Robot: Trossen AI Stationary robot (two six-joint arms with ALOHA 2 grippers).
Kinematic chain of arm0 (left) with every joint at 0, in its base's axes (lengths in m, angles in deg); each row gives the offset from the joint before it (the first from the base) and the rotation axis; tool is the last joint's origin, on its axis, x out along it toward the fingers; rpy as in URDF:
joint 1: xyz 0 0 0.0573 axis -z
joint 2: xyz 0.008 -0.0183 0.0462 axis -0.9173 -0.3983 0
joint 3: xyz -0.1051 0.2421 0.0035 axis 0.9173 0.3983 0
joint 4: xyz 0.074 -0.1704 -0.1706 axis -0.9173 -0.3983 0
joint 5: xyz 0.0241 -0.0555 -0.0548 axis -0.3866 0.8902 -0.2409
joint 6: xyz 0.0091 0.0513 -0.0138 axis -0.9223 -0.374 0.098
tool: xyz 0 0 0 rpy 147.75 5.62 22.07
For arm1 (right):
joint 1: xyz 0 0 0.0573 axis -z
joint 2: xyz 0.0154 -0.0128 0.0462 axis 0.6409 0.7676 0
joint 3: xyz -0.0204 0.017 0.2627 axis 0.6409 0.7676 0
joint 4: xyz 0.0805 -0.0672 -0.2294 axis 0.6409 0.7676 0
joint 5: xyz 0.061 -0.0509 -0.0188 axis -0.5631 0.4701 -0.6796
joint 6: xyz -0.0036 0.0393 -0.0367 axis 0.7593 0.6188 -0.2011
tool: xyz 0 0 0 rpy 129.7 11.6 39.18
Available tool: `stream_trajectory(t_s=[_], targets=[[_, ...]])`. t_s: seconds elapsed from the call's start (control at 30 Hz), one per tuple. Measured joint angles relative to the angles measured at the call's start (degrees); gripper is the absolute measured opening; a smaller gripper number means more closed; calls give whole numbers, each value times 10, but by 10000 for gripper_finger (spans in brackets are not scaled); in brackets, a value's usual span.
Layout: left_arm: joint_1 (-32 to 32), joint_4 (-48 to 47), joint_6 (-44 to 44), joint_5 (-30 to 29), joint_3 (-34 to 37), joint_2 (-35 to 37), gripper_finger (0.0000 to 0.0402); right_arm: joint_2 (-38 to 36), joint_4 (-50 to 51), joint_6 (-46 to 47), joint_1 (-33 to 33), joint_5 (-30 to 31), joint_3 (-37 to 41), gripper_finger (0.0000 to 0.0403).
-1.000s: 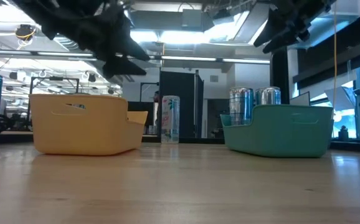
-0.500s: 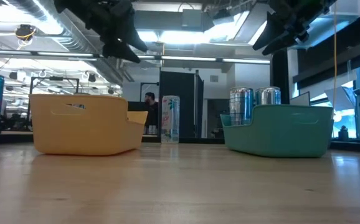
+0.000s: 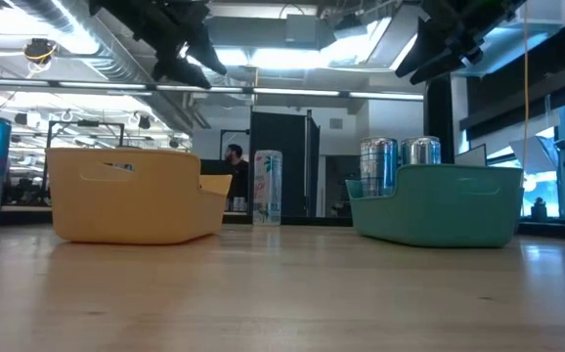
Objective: Sort soda cans
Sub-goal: Put the top blue soda can into the green bin
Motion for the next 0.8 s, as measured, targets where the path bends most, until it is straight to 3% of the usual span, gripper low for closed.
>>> stream_trajectory(t_s=[0.23, 0.57, 0.8], targets=[[-81, -68, -43, 1, -81, -23, 285, 0, -3, -1, 0, 0, 0, 301], [-191, -251, -104, 1, -232, -142, 285, 0, -2, 0, 0, -4, 0, 301], [-231, -300, -163, 2, -257, -213, 285, 0, -2, 1, 0, -4, 0, 301]])
